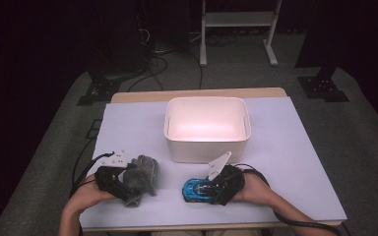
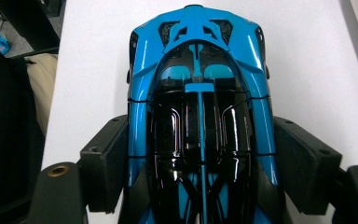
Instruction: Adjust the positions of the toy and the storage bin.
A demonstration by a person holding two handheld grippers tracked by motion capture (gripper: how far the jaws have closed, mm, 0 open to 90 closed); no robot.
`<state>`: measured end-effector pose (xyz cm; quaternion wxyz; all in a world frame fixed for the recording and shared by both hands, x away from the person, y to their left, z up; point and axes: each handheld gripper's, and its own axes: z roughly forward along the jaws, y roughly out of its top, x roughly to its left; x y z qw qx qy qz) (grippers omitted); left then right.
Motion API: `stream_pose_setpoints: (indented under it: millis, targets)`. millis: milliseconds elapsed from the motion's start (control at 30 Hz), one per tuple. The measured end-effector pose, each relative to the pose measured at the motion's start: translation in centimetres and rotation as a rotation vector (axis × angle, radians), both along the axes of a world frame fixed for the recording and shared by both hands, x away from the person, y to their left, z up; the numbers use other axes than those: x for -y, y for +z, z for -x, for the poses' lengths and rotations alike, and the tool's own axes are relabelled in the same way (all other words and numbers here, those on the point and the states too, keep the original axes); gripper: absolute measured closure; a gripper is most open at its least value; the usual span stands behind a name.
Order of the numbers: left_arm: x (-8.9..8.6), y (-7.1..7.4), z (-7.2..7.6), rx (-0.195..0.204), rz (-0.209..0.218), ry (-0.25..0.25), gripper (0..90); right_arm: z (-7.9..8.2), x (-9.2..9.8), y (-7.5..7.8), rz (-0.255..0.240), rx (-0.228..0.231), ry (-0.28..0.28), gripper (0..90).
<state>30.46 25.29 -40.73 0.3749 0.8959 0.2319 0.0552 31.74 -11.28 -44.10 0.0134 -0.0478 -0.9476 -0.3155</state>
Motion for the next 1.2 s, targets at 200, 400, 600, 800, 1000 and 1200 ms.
stream_pose_setpoints:
  millis: [200,400,600,800,1000,1200]
  targets:
    - [-0.1,0.1,0.0,0.004,0.000,-0.001,6.5,0.1,0.0,0.6,-0.012,-0.002,0.006,25.3]
    - [-0.1,0.1,0.0,0.003,0.002,0.001,6.5,0.1,0.2,1.8,-0.030,-0.005,0.008,25.3]
    - [-0.1,0.0,0.0,0.005,0.004,0.002,6.5,0.3,0.2,3.4,-0.043,-0.001,0.019,25.3]
    - [-0.1,0.0,0.0,0.004,0.008,0.004,6.5,0.6,0.3,5.0,-0.054,0.001,0.034,25.3]
    - [-0.1,-0.1,0.0,0.001,0.015,0.008,6.5,0.8,0.5,6.6,-0.071,-0.008,0.038,25.3]
    - [-0.1,-0.2,-0.1,-0.004,0.017,0.010,6.5,0.7,0.5,8.1,-0.063,0.002,0.045,25.3]
